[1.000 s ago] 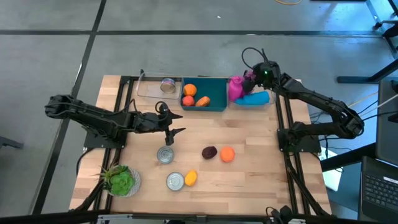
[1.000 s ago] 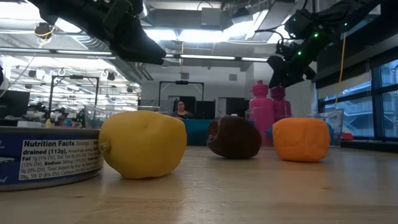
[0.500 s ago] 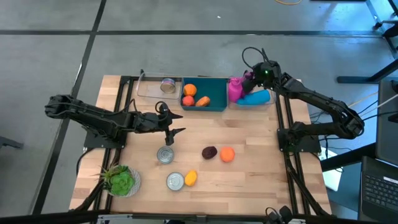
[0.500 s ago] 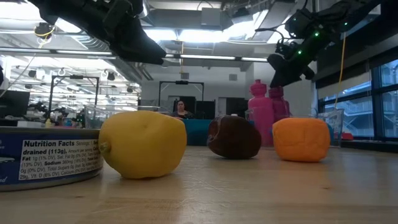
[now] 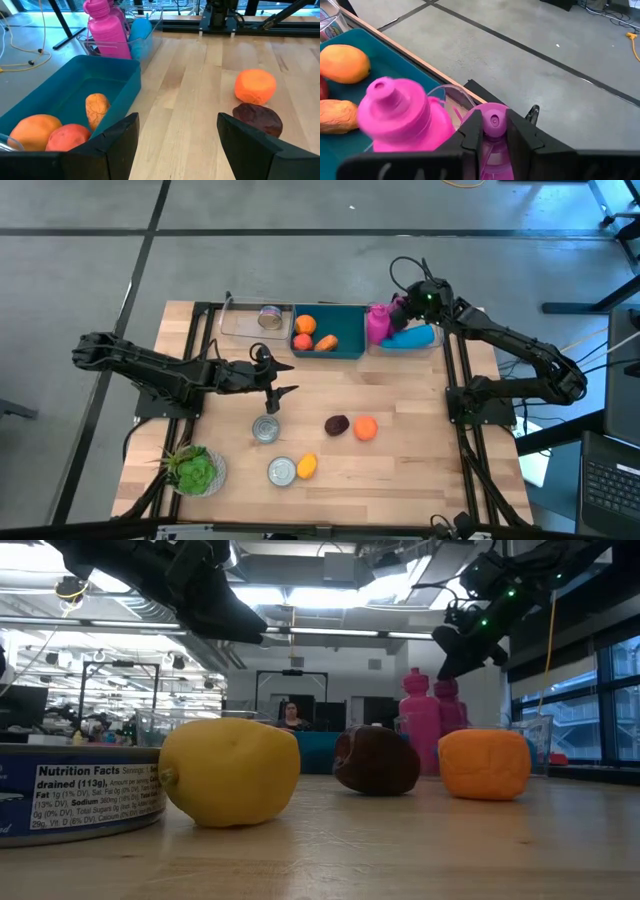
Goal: Pick & Place Food Item
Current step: Adjust the violet water bottle, then adjust the blue water bottle
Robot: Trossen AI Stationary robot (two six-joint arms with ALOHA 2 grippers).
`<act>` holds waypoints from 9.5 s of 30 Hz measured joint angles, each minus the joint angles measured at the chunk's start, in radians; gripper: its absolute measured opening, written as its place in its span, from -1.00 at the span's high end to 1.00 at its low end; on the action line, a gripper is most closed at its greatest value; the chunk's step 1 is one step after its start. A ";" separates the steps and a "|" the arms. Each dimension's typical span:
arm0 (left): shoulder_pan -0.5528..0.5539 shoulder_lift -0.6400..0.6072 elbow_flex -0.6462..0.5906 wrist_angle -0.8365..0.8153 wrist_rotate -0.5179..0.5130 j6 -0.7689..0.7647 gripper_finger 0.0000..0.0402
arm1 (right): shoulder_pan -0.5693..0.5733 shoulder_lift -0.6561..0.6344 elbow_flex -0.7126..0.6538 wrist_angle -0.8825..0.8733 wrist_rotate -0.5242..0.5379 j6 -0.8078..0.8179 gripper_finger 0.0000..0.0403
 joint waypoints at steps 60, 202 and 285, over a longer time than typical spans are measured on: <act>0.000 0.000 0.000 0.000 -0.003 -0.008 -0.30 | 0.000 -0.065 0.029 -0.106 0.035 -0.022 0.72; 0.024 0.000 0.000 -0.007 -0.005 -0.008 -0.30 | 0.152 -0.059 0.450 -0.945 0.147 -0.288 1.00; 0.024 0.000 0.000 0.000 0.004 -0.026 -0.30 | 0.152 -0.627 -0.250 -0.250 0.213 0.038 1.00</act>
